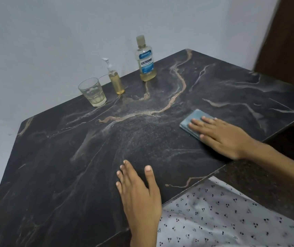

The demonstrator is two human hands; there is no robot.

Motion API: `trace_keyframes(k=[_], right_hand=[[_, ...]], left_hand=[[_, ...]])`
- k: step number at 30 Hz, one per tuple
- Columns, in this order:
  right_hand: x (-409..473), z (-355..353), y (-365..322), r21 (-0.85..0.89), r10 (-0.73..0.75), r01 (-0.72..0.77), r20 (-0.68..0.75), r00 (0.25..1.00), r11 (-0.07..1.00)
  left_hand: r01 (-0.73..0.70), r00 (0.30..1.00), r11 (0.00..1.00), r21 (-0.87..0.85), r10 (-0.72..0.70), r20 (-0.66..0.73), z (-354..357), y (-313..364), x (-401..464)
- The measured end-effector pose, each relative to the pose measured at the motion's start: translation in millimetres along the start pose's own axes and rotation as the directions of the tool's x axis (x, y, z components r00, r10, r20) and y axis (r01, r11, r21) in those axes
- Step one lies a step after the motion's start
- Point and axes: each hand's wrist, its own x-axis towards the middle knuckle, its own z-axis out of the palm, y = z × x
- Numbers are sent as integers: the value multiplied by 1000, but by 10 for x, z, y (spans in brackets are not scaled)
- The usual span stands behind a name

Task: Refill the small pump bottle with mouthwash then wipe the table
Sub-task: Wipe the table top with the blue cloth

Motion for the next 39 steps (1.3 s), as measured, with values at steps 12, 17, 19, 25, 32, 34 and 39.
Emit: trace_keyframes(k=[12,17,19,25,32,34,39], right_hand=[[152,181,-766,58,-246,245,4,969,968],[-513,12,-294,85,-146,143,40,988,986],[-552,-82,-9,69,-45,42,41,998,997],[53,-208,628,-21,253,-253,-3,967,967],[641,-31,-20,-13,94,-94,-8,996,995],[485,46,-216,-3,-61,61,6,998,998],[-237,33,-62,101,-169,171,-28,985,980]], left_hand=[[11,1000,1000,-17,-11,21,110,104,33],[-32,998,999,-41,34,44,177,203,66],[-48,997,998,-40,51,63,213,262,77],[-96,982,993,-63,105,156,314,452,71],[-69,969,993,-91,88,230,425,643,1],[-64,966,994,-92,85,244,448,677,-6],[-61,966,995,-76,78,247,485,696,-24]])
